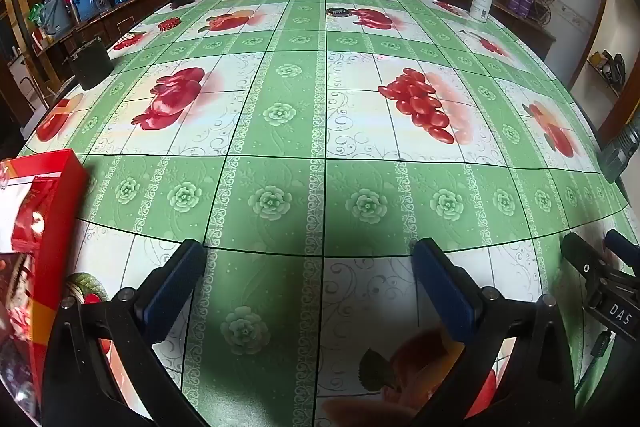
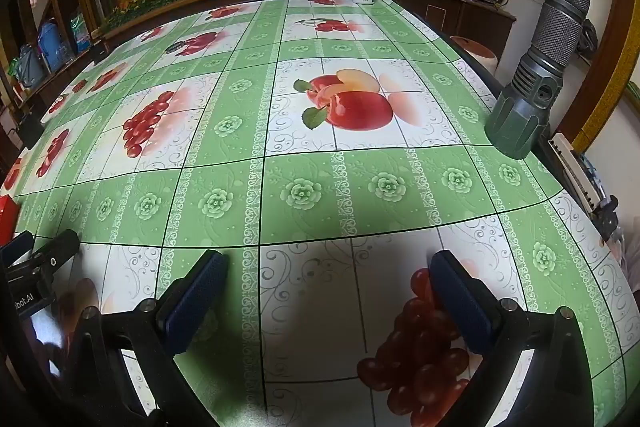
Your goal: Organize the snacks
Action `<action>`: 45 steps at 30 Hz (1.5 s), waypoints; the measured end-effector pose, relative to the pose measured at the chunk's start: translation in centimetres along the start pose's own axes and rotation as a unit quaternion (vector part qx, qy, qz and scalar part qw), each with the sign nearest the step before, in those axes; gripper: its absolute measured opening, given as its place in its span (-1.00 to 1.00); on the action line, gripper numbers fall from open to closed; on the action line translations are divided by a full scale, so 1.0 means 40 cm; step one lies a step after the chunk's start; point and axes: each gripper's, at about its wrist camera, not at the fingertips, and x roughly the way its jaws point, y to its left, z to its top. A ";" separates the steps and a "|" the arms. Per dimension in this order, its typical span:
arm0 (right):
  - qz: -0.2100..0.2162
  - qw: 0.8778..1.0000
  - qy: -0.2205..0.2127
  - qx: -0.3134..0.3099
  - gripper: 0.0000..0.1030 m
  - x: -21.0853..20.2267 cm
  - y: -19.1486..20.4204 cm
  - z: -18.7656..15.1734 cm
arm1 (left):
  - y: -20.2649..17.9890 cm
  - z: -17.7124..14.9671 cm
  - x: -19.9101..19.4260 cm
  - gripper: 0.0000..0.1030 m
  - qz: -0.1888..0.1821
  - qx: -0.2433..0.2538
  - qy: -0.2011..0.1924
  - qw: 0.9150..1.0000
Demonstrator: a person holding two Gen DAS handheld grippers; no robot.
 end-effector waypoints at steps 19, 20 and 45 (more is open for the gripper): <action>0.000 1.000 0.001 0.000 1.00 -0.001 0.000 0.000 | 0.003 -0.002 -0.002 1.00 0.002 -0.003 0.001 1.000; 0.000 1.000 0.001 0.000 1.00 -0.001 0.000 0.000 | 0.003 -0.002 -0.002 1.00 0.002 -0.003 0.001 1.000; 0.000 1.000 0.000 0.001 1.00 -0.001 -0.001 -0.001 | 0.000 -0.009 -0.007 1.00 0.021 -0.028 0.001 0.999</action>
